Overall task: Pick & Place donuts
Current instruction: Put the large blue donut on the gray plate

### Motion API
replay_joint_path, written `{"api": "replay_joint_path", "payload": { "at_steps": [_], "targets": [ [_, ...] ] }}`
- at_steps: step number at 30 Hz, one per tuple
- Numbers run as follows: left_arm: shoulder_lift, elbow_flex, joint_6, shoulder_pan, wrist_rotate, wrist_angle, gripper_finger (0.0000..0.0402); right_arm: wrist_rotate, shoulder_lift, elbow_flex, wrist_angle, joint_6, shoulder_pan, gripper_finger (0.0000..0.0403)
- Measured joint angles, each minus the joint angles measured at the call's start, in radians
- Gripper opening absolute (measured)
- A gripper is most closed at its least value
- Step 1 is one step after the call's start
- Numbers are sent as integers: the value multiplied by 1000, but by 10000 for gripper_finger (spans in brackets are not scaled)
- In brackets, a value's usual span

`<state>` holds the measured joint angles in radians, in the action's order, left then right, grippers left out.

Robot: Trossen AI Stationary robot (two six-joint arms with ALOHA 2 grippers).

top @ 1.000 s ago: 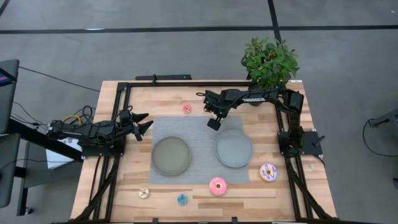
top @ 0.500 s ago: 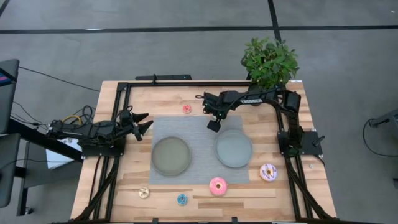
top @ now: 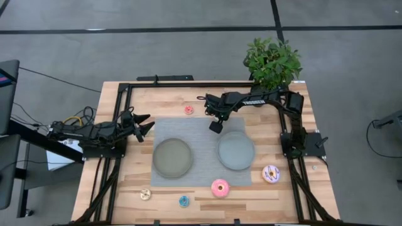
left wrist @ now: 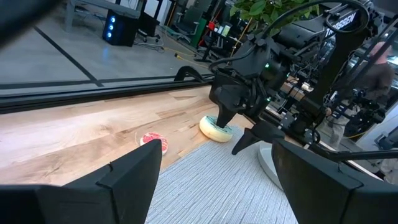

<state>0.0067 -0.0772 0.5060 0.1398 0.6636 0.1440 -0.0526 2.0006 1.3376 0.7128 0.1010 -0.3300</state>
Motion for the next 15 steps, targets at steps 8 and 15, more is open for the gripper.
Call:
{"api": "replay_joint_path", "payload": {
  "at_steps": [8, 15],
  "targets": [
    [0, 0, 0, 0, -1, 0, 298, 4, 0, 0, 1, 21, -21, 244],
    [0, 0, -1, 0, -1, 0, 298, 0, 0, 0, 5, 38, -33, 186]
  ]
}}
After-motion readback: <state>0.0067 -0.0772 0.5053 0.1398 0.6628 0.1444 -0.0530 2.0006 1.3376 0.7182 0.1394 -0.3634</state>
